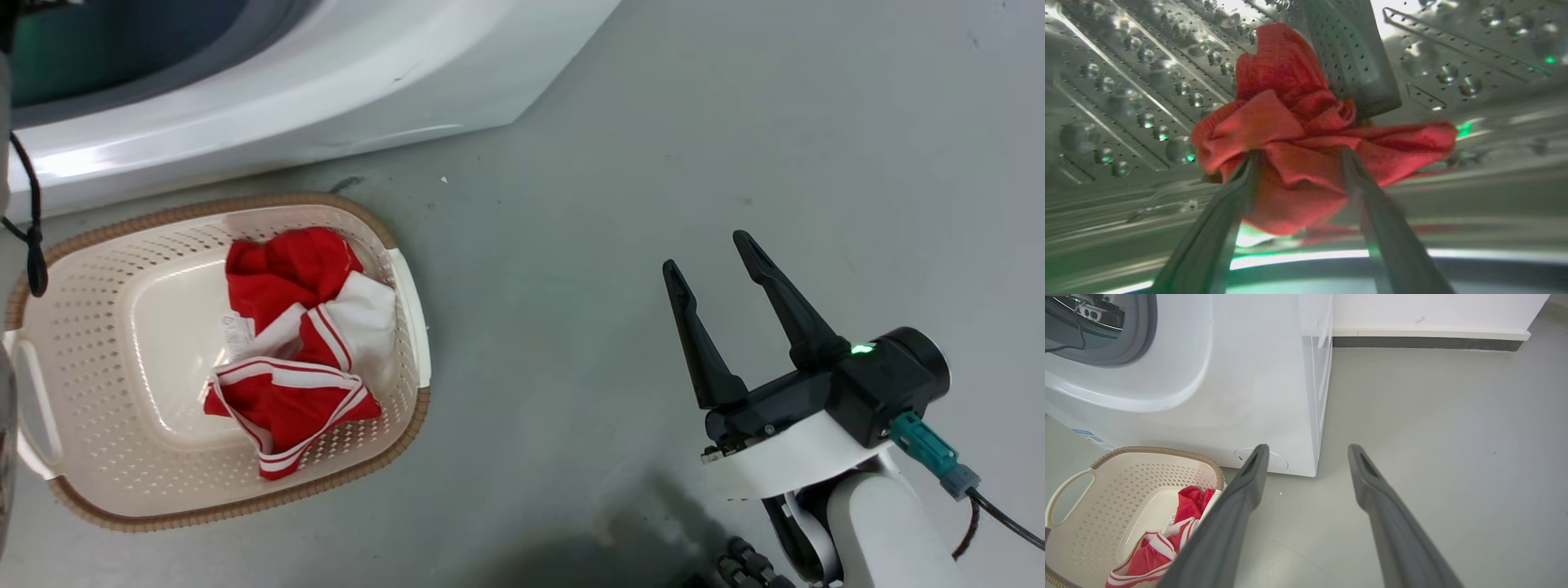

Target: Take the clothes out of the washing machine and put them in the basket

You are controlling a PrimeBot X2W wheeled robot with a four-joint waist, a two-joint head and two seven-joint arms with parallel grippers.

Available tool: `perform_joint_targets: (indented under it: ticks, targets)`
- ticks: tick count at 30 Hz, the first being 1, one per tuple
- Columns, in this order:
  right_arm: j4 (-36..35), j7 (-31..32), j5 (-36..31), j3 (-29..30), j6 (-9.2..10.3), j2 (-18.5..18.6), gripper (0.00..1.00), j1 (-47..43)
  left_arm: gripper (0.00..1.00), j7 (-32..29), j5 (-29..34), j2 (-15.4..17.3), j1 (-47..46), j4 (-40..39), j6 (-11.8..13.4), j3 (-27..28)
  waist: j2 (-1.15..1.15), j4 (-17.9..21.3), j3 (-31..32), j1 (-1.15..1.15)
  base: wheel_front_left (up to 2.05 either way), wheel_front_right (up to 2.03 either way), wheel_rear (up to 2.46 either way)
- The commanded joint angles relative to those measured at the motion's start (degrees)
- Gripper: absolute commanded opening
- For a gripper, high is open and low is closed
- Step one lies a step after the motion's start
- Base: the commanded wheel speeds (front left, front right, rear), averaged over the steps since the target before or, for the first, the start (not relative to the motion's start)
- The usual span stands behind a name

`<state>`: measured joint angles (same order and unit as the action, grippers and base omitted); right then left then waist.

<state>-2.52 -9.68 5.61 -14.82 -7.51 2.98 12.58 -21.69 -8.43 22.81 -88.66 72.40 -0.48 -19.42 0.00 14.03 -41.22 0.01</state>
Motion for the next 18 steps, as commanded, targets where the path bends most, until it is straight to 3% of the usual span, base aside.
perform_joint_targets:
  ticks: [1, 6, 7, 8, 9, 18]
  targets:
    - [0.19, -0.51, 0.59, -0.18, 0.04, -0.19, 1.0, 0.81, 1.0, -1.33, 0.04, 0.09, -1.06, 0.21, 0.21, -0.16, 0.0, 0.76, -1.22, -0.01, 0.0, 0.0, 0.0]
    - [0.95, -1.03, 0.73, -0.26, 0.04, -0.18, 1.0, 1.71, 1.0, -6.01, 0.08, 0.28, -1.6, 0.62, 1.22, -0.84, 0.0, 0.72, -2.34, -0.01, 0.0, 0.0, 0.0]
    - [1.02, -1.04, 0.77, -0.29, 0.04, -0.18, 1.0, 1.87, 0.68, -6.44, -0.21, 0.23, -1.59, 0.55, 1.56, -0.73, 0.0, 0.67, -2.47, -0.01, 0.0, 0.0, 0.0]
    - [1.07, -0.99, 0.77, -0.27, 0.04, -0.18, 1.0, 2.0, 0.27, -6.87, -0.33, 0.16, -1.42, 0.55, 1.81, -0.63, 0.0, 0.59, -2.56, -0.01, 0.0, 0.0, 0.0]
    - [1.07, -1.03, 0.84, -0.22, 0.04, -0.18, 1.0, 2.0, 0.0, -6.63, -0.4, 0.24, -1.28, 0.2, 2.18, -0.63, 0.0, 0.51, -2.59, -0.01, 0.0, 0.0, 0.0]
    - [1.25, -0.98, 0.64, 0.29, 0.04, -0.18, 1.0, 2.48, 0.0, 1.97, -1.0, 0.82, 1.08, -6.51, 7.39, -0.09, 0.0, -0.62, -1.45, -0.01, 0.0, 0.0, 0.0]
